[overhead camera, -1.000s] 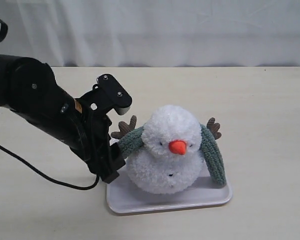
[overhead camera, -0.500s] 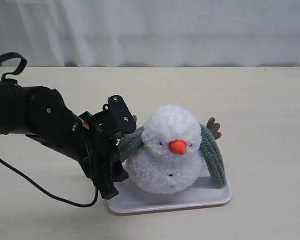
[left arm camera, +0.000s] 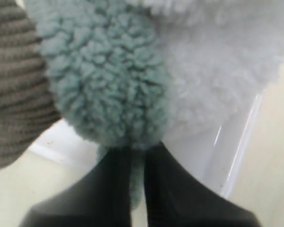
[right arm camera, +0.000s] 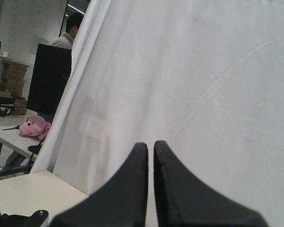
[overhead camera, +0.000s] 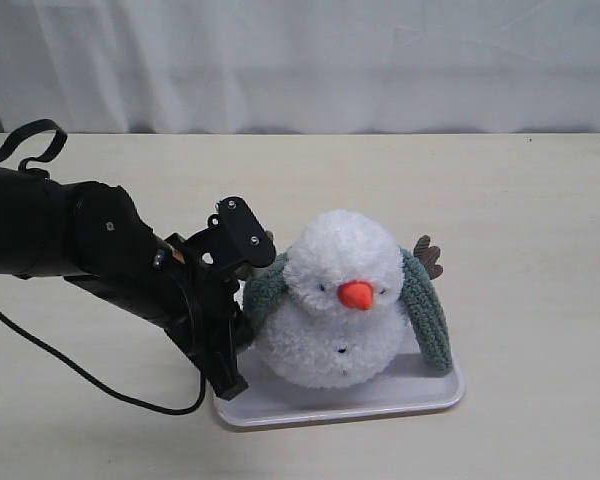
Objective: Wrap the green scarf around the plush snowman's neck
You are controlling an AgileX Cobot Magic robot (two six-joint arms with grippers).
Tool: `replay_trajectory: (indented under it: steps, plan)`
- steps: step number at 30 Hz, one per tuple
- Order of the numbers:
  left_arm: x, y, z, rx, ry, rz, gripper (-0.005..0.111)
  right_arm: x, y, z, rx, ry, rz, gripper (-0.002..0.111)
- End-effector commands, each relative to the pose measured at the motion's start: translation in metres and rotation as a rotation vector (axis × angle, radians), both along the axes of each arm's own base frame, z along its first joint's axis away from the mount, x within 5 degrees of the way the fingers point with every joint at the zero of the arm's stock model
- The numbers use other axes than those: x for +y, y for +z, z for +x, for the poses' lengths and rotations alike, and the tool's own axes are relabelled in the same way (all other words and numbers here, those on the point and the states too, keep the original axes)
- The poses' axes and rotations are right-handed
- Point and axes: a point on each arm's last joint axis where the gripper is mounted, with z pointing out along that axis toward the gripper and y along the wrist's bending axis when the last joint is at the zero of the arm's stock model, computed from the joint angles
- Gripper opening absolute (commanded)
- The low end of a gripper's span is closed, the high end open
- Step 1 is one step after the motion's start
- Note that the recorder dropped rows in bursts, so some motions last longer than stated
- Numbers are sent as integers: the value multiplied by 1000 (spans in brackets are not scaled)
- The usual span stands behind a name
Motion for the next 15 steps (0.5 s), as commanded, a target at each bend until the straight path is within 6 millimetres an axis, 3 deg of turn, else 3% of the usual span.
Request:
replay_trajectory:
  steps: [1,8,15]
  plan:
    - [0,-1,-2,23,-7,3,0,0,-1,0,-10,-5,-7,4]
    - [-5,17,-8,86,28,-80,0,0,-1,0,-10,-5,-7,4]
    - [-31,19,-36,119,-115,-72,0,0,-1,0,-10,-5,-7,4]
